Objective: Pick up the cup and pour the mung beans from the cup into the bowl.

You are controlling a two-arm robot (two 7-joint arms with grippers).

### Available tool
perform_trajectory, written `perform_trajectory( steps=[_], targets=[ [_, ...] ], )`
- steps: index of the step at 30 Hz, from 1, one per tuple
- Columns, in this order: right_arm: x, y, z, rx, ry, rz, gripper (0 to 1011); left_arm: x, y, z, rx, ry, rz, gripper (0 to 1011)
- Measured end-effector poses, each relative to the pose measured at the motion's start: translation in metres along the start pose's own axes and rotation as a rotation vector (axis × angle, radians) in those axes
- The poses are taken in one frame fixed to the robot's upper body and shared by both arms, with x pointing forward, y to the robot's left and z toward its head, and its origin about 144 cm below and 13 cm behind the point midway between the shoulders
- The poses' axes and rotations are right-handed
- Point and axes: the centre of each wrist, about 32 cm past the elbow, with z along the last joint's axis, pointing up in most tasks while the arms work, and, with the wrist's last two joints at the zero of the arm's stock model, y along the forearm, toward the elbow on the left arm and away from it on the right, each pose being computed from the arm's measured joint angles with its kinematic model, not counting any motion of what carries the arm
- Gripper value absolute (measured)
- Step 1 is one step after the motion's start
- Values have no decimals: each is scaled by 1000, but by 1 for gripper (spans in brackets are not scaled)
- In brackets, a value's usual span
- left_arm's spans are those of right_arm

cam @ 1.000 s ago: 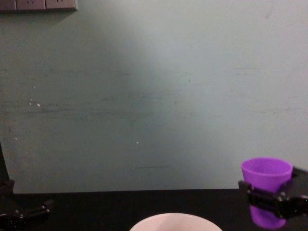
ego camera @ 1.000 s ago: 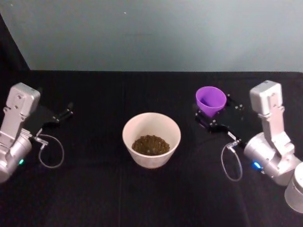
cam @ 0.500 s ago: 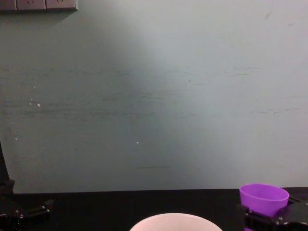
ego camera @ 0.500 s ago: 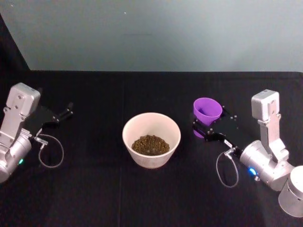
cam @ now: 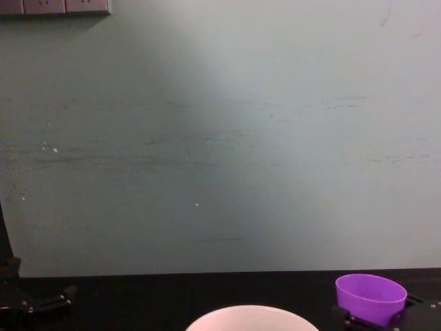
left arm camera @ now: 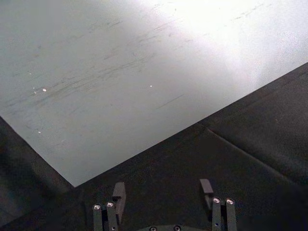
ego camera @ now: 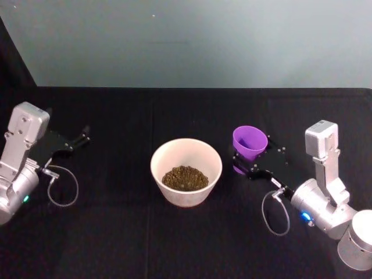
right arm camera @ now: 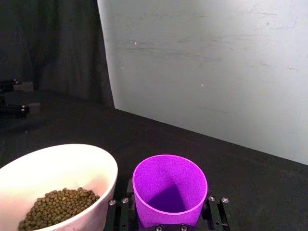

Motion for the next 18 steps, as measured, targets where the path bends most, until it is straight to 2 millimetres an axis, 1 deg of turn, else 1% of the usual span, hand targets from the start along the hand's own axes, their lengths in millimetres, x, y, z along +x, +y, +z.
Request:
perform_trajectory(
  steps=[18],
  targets=[
    [1,-1,-6,-18,10,-1,737,0,0,0,0,0,0,1000]
  ],
)
